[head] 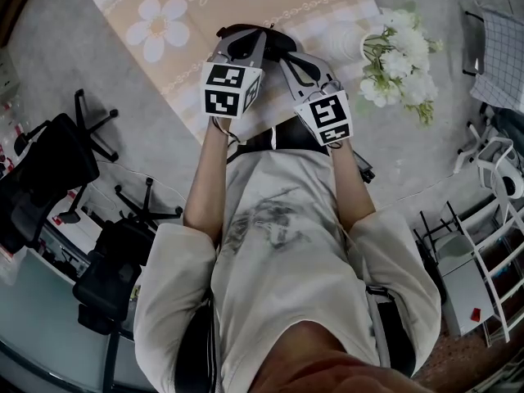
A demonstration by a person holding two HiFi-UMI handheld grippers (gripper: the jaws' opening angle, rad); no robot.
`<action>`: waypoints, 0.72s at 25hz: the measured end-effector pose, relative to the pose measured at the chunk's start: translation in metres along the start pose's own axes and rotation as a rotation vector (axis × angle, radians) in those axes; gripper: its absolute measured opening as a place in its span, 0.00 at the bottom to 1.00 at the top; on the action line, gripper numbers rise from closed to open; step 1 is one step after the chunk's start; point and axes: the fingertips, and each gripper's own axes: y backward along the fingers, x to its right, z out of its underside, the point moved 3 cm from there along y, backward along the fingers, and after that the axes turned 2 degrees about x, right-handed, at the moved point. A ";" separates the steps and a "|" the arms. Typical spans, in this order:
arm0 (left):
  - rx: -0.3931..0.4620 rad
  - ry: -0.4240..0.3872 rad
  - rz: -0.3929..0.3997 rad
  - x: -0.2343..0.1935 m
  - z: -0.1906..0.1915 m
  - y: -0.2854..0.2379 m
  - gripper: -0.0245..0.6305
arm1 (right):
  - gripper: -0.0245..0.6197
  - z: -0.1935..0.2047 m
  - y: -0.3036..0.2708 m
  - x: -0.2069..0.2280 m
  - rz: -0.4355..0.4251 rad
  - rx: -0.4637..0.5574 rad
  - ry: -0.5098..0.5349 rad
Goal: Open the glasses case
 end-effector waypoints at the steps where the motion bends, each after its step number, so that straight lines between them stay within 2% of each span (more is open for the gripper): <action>1: 0.000 0.002 0.000 0.000 0.001 0.002 0.05 | 0.06 -0.001 0.002 0.002 0.001 0.004 -0.004; 4: 0.004 0.014 -0.001 0.002 0.005 0.008 0.05 | 0.07 0.001 0.004 0.008 -0.005 0.009 -0.022; 5: 0.006 0.018 -0.002 0.002 0.006 0.009 0.05 | 0.10 0.003 0.004 0.009 -0.014 0.006 -0.029; 6: 0.008 0.021 -0.004 0.003 0.007 0.011 0.05 | 0.20 0.005 0.003 0.009 -0.028 0.000 -0.034; 8: 0.013 0.029 -0.009 0.002 0.008 0.013 0.05 | 0.25 0.012 0.000 0.009 -0.052 -0.021 -0.037; 14: 0.022 0.043 -0.032 -0.003 0.011 0.021 0.05 | 0.26 0.017 -0.004 0.007 -0.087 -0.022 -0.074; 18: 0.031 0.051 -0.060 -0.010 0.013 0.027 0.05 | 0.26 0.017 -0.004 -0.010 -0.140 -0.051 -0.048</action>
